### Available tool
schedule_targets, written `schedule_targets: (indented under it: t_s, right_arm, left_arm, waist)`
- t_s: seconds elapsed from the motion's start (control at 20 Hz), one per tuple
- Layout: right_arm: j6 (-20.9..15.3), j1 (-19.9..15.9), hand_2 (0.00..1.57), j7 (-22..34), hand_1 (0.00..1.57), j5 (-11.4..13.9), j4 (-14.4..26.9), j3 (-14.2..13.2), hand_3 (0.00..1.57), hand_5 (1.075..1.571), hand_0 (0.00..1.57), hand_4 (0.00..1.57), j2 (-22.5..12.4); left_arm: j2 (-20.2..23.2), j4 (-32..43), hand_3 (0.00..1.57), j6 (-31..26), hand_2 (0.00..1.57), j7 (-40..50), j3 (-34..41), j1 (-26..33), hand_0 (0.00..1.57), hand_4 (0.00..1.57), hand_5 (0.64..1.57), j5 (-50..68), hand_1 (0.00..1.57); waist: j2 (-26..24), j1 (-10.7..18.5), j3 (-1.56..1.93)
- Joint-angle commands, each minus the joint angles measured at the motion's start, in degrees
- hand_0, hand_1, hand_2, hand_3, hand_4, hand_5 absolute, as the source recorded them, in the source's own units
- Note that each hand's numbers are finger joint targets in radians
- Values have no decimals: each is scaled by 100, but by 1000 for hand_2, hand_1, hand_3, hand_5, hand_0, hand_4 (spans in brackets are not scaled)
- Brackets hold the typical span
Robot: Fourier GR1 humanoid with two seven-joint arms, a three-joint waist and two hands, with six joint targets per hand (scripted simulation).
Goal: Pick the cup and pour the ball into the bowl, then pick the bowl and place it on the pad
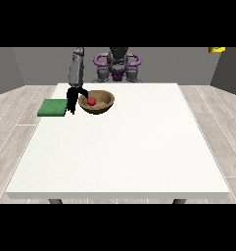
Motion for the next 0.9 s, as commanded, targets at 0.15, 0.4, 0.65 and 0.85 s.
schedule_targets:
  t_s: [0.15,0.4,0.65,0.85]
  right_arm:
    - [-427,-225,0,-14,0,168,396,194,0,1547,0,472,363]
    - [-995,-76,1571,525,1482,95,699,-139,449,1491,1482,621,-5]
    - [-1420,382,1571,612,1571,475,597,-73,1566,1495,1571,903,-601]
    - [-1953,346,1571,860,1571,709,208,185,1365,1536,1571,960,-525]
  left_arm:
    - [117,-86,0,-26,0,96,53,148,0,1024,1545,172,0]
    - [242,-245,0,-58,0,0,114,-121,0,1018,1533,257,0]
    - [394,-99,0,-429,0,137,292,-50,0,1071,1523,653,0]
    - [366,28,0,-280,0,-5,291,-55,0,1143,1520,503,0]
  waist:
    - [5,118,91]
    - [556,211,92]
    - [500,408,79]
    - [431,279,65]
